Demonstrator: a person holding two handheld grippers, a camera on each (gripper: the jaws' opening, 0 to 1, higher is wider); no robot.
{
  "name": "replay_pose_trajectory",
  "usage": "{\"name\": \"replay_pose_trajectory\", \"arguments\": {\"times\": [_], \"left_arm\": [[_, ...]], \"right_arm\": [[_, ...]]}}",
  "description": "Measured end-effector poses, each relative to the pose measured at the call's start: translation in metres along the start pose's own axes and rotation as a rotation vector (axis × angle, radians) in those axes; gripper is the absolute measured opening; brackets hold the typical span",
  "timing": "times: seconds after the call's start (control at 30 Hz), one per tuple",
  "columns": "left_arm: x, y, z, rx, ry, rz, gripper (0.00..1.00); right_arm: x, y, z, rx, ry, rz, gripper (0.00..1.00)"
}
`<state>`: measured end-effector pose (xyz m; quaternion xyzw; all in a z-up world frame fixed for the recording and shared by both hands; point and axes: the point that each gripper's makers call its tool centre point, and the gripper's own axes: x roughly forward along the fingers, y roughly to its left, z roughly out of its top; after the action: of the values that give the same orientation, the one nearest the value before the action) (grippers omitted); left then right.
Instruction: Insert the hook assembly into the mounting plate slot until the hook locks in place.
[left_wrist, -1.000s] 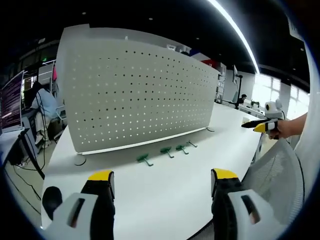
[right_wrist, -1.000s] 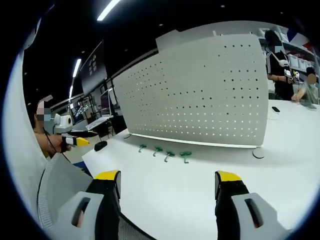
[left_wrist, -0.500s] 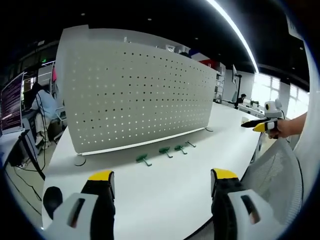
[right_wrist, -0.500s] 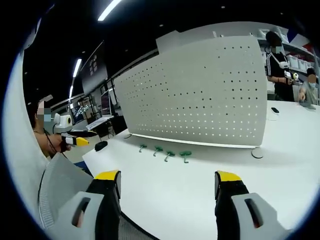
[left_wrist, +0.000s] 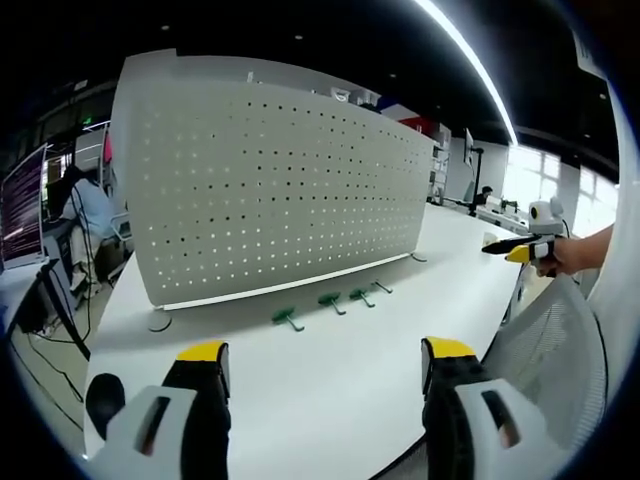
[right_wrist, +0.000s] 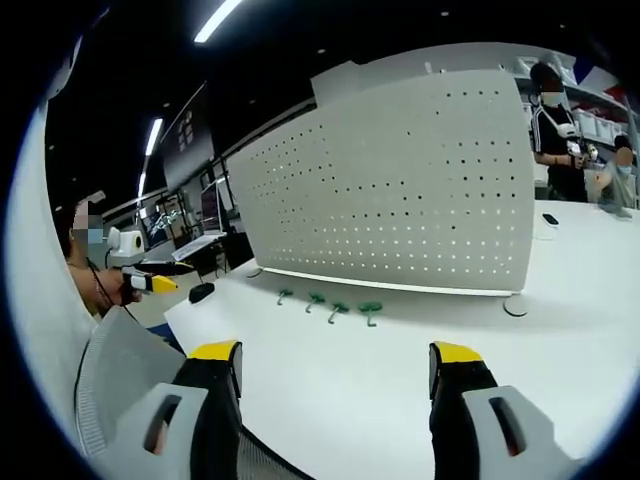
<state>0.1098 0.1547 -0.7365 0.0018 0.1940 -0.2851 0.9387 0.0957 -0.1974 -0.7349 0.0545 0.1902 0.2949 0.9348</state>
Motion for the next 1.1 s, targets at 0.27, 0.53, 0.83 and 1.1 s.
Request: {"name": "replay_pose_trajectory", "arguments": {"times": [0.27, 0.53, 0.83, 1.1], "left_arm": [[0.006, 0.003, -0.001, 0.000, 0.007, -0.006, 0.80], [0.013, 0.004, -0.002, 0.023, 0.023, -0.011, 0.79], [0.023, 0.001, -0.004, 0.042, 0.044, -0.043, 0.78], [0.042, -0.003, -0.002, 0.046, 0.060, -0.081, 0.79]], "right_arm": [[0.003, -0.002, -0.001, 0.002, 0.003, 0.001, 0.73], [0.005, -0.006, 0.001, 0.001, 0.003, -0.001, 0.73], [0.006, -0.004, 0.000, 0.004, 0.007, -0.001, 0.72], [0.003, -0.004, 0.000, 0.008, 0.010, -0.005, 0.70]]}}
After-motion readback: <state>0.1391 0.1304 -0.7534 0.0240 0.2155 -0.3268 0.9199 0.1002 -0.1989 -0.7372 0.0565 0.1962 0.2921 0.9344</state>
